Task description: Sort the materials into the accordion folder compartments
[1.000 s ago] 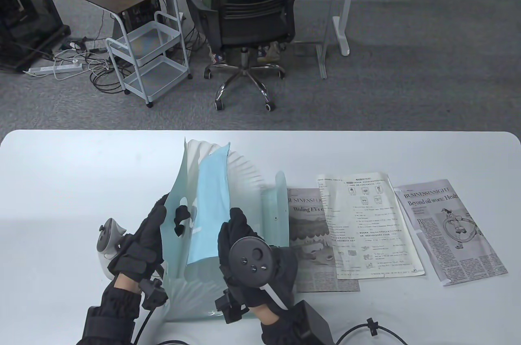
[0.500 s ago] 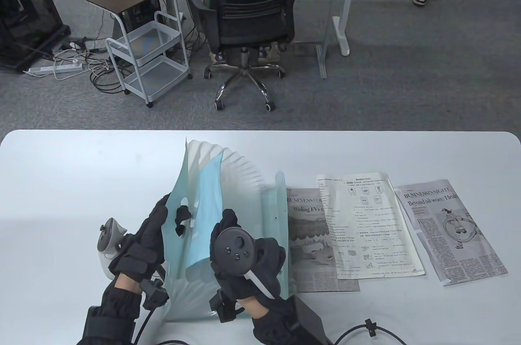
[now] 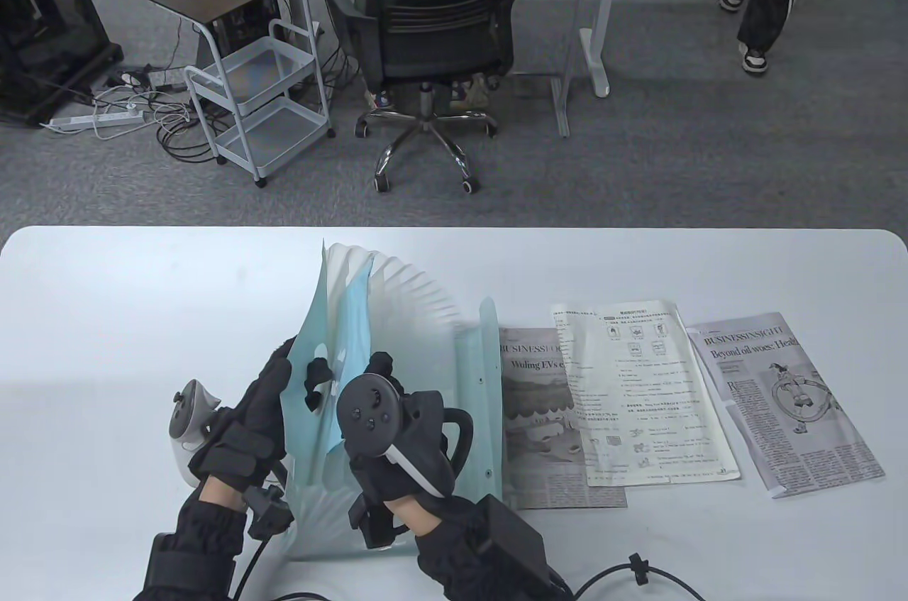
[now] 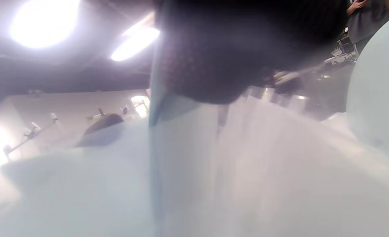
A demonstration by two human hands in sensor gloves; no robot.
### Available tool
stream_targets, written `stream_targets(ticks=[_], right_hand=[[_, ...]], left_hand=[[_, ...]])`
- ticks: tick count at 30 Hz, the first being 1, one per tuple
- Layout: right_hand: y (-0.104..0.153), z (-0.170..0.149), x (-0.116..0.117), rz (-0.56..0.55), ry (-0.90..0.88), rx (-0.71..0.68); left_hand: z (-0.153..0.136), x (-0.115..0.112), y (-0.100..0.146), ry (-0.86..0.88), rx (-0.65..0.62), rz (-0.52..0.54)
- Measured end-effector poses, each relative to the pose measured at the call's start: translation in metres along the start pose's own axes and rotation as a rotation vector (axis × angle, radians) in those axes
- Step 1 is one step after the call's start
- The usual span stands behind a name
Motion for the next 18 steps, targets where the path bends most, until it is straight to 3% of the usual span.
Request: stream_targets(ticks=[5, 10, 18], right_hand=[[-0.001, 0.004, 0.004, 0.014, 0.007, -0.015], [0.008, 0.006, 0.006, 0.125, 0.040, -0.047], [0.011, -0.010, -0.021, 0.031, -0.009, -0.067]], left_hand=[[0.000, 0.000, 0.000, 0.001, 0.000, -0.001], [0.000, 0.000, 0.000, 0.001, 0.001, -0.002], [0.001, 0.001, 0.001, 0.001, -0.002, 0.001]])
Point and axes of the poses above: the tracker on the back of each hand, its own z axis roughly to the thumb side, its own y axis roughly from the fingertips to the wrist, x = y × z, the point moved 3 cm from there along -y, roughly from the wrist to the fingertips, and after that the axes turned 7 degrees about -z, right-handed, at the moved point
